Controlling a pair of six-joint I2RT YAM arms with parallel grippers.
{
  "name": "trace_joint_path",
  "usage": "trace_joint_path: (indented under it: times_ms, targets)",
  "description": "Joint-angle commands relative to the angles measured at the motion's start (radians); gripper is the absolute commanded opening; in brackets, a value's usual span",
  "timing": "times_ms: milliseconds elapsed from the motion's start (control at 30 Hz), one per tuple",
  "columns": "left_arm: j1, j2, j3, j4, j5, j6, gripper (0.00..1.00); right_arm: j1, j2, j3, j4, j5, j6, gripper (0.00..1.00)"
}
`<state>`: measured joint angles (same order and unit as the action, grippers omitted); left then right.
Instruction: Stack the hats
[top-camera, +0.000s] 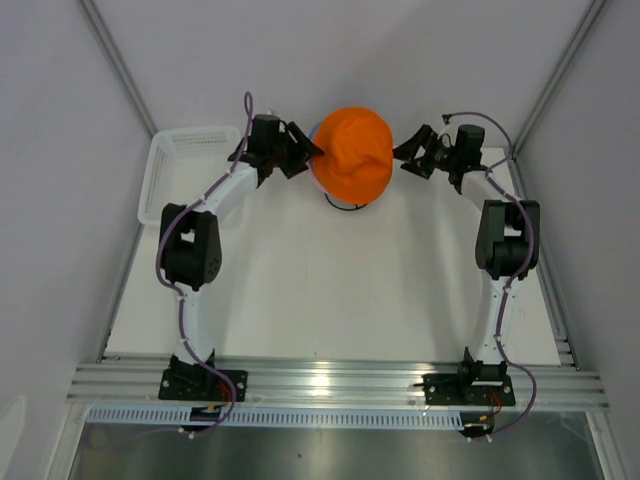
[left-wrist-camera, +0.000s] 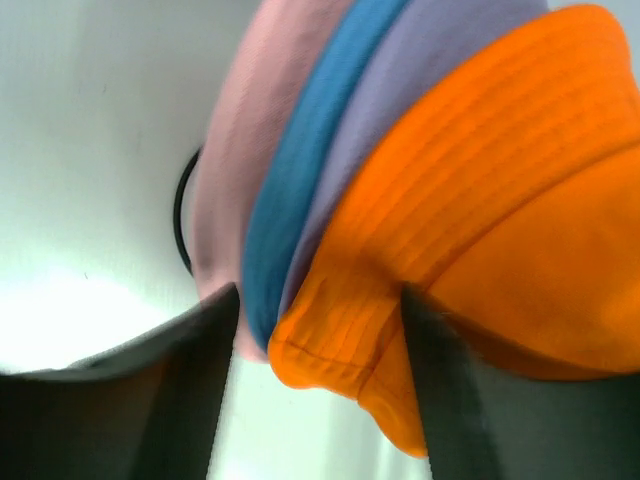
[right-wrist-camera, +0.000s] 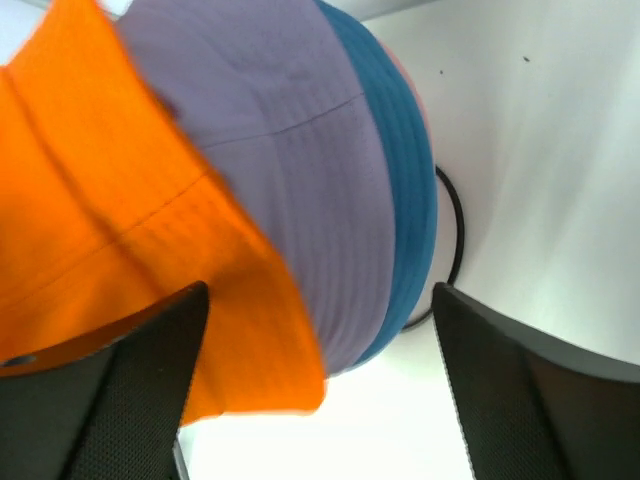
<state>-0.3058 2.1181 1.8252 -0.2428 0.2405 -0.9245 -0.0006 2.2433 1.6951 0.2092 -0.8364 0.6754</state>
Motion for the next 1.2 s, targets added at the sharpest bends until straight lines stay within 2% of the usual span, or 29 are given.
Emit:
trace_joint_path:
  times_ms: [0, 67, 100, 267, 433, 500, 567, 600, 700, 900, 933, 1033, 1167]
  targets:
    - [0.007, -0.146, -0.058, 0.042, 0.020, 0.076, 0.74, -0.028, -0.200, 0.098, -0.224, 0.049, -0.216, 1.00]
    - [0.007, -0.200, -0.061, 0.046, -0.007, 0.116, 0.87, -0.039, -0.266, 0.173, -0.391, 0.100, -0.281, 1.00]
    - [0.007, -0.255, -0.058, 0.040, -0.020, 0.168, 0.99, -0.042, -0.286, 0.201, -0.442, 0.120, -0.307, 0.99]
    - [0.027, -0.417, 0.006, -0.013, -0.084, 0.298, 1.00, -0.081, -0.417, 0.333, -0.674, 0.223, -0.390, 1.00]
    - [0.034, -0.613, 0.046, -0.182, -0.098, 0.429, 1.00, -0.096, -0.574, 0.298, -0.769, 0.249, -0.384, 1.00]
    - [0.034, -0.697, -0.010, -0.243, -0.089, 0.489, 1.00, -0.096, -0.687, 0.202, -0.758, 0.253, -0.363, 1.00]
    - [0.034, -0.846, -0.122, -0.272, -0.087, 0.525, 0.99, -0.095, -0.775, 0.111, -0.711, 0.256, -0.340, 1.00]
    - [0.034, -0.897, -0.179, -0.283, -0.095, 0.527, 1.00, -0.095, -0.863, 0.018, -0.693, 0.282, -0.330, 0.99]
    - [0.034, -1.082, -0.303, -0.337, -0.124, 0.524, 0.99, -0.093, -1.023, -0.128, -0.676, 0.341, -0.315, 1.00]
    - [0.034, -1.375, -0.486, -0.473, -0.181, 0.519, 0.99, -0.085, -1.273, -0.369, -0.703, 0.391, -0.300, 1.00]
    - [0.034, -1.406, -0.529, -0.486, -0.207, 0.529, 0.99, -0.084, -1.328, -0.449, -0.696, 0.398, -0.297, 0.99]
    - [0.034, -1.486, -0.636, -0.529, -0.228, 0.559, 0.99, -0.081, -1.389, -0.538, -0.725, 0.427, -0.289, 0.99]
    - [0.034, -1.495, -0.665, -0.553, -0.222, 0.593, 1.00, -0.073, -1.404, -0.591, -0.771, 0.421, -0.306, 1.00]
